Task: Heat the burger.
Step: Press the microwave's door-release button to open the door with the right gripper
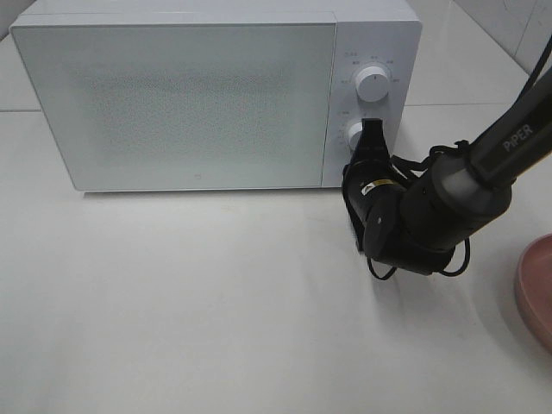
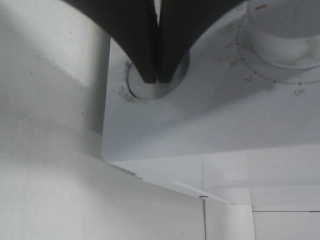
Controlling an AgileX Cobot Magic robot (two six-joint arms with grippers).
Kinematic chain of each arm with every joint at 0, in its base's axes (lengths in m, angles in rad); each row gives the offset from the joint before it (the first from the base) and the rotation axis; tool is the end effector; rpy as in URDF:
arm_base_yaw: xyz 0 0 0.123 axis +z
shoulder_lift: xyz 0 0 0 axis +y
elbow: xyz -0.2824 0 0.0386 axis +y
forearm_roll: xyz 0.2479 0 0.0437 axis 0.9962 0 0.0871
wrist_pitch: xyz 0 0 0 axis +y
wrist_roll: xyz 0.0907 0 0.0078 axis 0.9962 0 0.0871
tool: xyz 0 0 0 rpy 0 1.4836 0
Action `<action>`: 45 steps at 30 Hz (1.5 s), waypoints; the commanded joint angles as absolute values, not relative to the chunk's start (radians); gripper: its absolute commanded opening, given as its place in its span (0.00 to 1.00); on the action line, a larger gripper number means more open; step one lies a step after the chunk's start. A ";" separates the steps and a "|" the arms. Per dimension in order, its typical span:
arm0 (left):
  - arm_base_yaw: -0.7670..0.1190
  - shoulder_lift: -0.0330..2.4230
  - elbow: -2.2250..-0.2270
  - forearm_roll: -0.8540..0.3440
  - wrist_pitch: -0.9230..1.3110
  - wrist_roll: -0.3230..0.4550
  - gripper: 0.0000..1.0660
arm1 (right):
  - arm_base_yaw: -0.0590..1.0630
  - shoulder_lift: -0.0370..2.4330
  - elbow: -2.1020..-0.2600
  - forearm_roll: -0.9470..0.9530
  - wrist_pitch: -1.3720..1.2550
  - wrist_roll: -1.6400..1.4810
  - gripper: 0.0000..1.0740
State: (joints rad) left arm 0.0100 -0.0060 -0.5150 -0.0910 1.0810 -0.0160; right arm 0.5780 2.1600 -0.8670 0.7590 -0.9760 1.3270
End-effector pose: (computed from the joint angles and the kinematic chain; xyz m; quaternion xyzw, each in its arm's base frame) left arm -0.0085 -0.0074 0.2799 -0.0084 0.8521 -0.0470 0.5212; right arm 0.3368 0.1578 0.0817 0.5950 0.5481 0.4057 0.4253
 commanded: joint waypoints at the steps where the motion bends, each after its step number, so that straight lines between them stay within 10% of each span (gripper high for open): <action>1: 0.004 -0.026 -0.515 -0.098 1.069 -0.016 0.94 | 0.576 2.155 -0.895 0.790 -1.035 1.288 0.00; 45: 0.004 -0.018 -0.515 -0.065 1.070 -0.016 0.94 | 0.565 2.118 -0.926 0.792 -0.936 1.188 0.00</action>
